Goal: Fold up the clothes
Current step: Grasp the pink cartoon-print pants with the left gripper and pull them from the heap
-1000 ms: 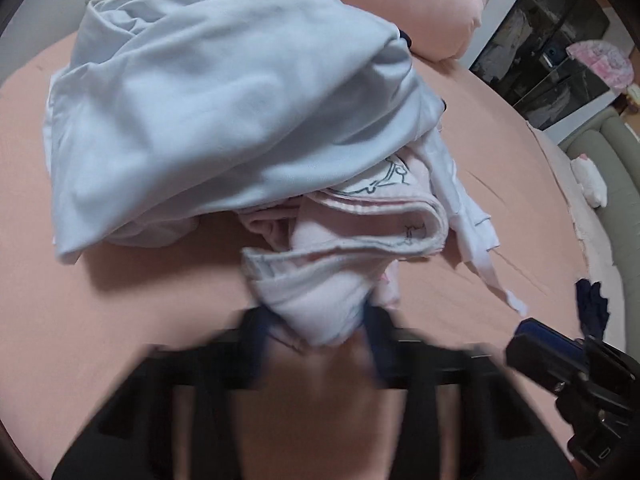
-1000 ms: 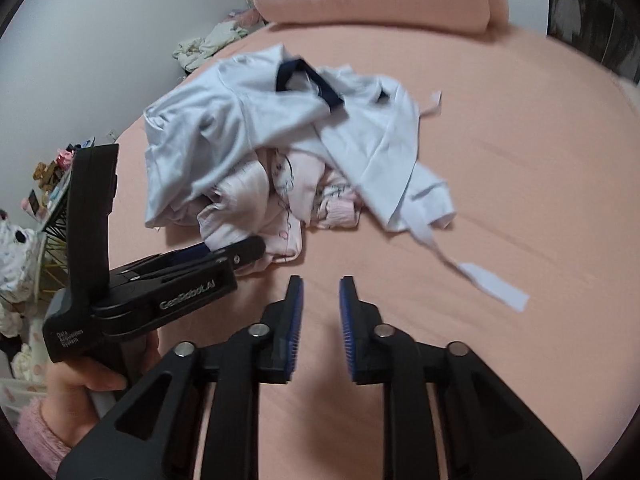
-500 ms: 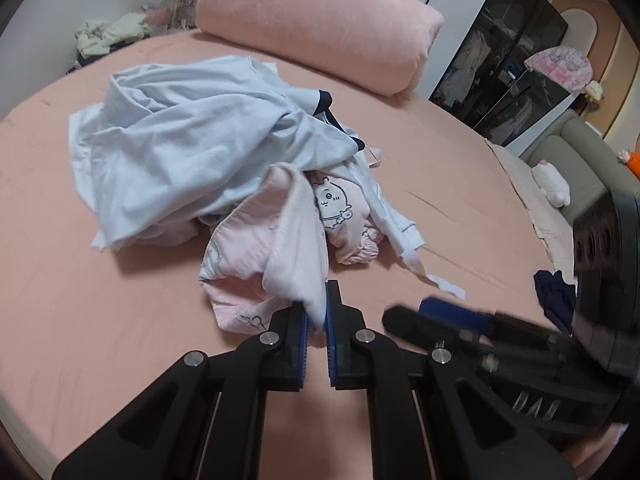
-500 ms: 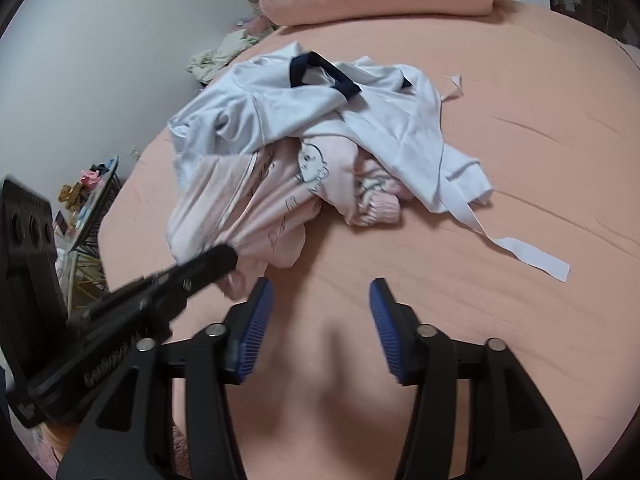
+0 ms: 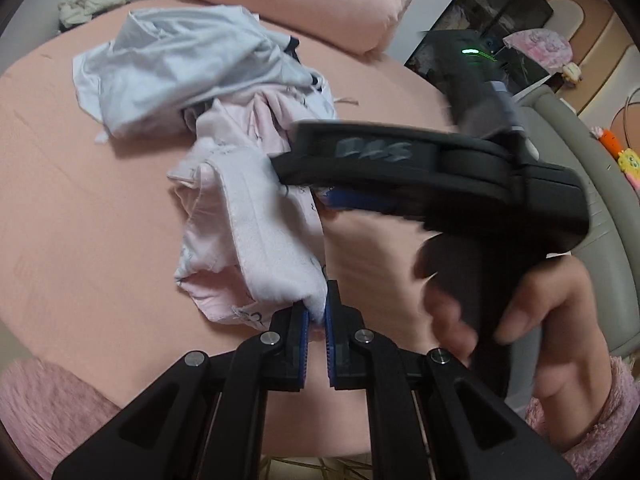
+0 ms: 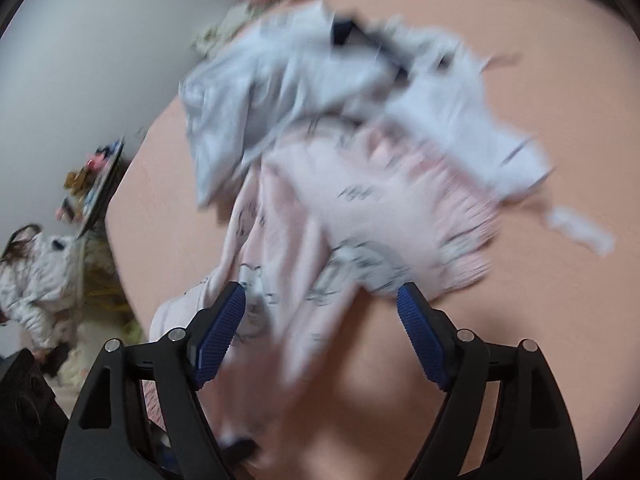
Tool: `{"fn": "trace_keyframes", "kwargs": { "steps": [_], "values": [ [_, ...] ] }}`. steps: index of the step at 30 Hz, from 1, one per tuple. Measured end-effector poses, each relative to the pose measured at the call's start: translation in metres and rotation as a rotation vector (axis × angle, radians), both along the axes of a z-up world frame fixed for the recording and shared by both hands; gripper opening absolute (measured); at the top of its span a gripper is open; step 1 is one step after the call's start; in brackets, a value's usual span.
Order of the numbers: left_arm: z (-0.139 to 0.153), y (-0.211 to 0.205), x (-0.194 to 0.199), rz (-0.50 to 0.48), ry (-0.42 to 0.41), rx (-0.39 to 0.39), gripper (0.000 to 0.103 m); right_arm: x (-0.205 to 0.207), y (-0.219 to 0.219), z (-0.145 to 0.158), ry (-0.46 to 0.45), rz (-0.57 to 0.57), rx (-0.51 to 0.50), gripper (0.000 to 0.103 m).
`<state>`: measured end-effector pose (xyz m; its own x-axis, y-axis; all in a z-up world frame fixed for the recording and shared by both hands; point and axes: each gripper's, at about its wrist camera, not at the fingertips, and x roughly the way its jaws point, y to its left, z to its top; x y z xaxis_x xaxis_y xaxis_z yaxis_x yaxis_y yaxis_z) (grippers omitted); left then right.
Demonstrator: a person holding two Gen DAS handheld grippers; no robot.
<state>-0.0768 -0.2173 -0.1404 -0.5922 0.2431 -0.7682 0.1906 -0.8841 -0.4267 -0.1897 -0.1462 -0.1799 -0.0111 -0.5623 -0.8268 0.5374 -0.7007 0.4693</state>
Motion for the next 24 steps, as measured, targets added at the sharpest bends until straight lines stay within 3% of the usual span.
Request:
{"fn": "trace_keyframes", "kwargs": {
  "steps": [1, 2, 6, 10, 17, 20, 24],
  "values": [
    [0.000, 0.000, -0.003, -0.009, -0.002, 0.003, 0.007, 0.002, -0.004, -0.010, -0.047, 0.022, -0.009, 0.038],
    [0.000, 0.000, -0.005, -0.018, -0.003, 0.006, 0.007, 0.005, -0.005, -0.016, -0.073, 0.034, -0.012, 0.014],
    [0.005, 0.013, -0.014, -0.108, 0.016, 0.029, 0.007, 0.016, 0.013, -0.019, -0.067, 0.044, -0.026, 0.008],
    [0.012, 0.055, -0.021, -0.282, 0.032, 0.039, 0.007, 0.030, 0.060, -0.005, -0.035, 0.021, -0.015, 0.007],
    [0.016, 0.151, -0.032, -0.552, 0.048, 0.096, 0.007, 0.063, 0.195, 0.018, 0.114, -0.161, 0.106, 0.006],
    [0.004, 0.196, -0.037, -0.656, 0.009, 0.140, 0.008, 0.079, 0.262, 0.012, 0.110, -0.278, 0.151, 0.006],
    [-0.003, 0.224, -0.045, -0.730, -0.038, 0.174, 0.014, 0.081, 0.332, 0.000, 0.032, -0.375, 0.146, 0.007]
  ]
}}
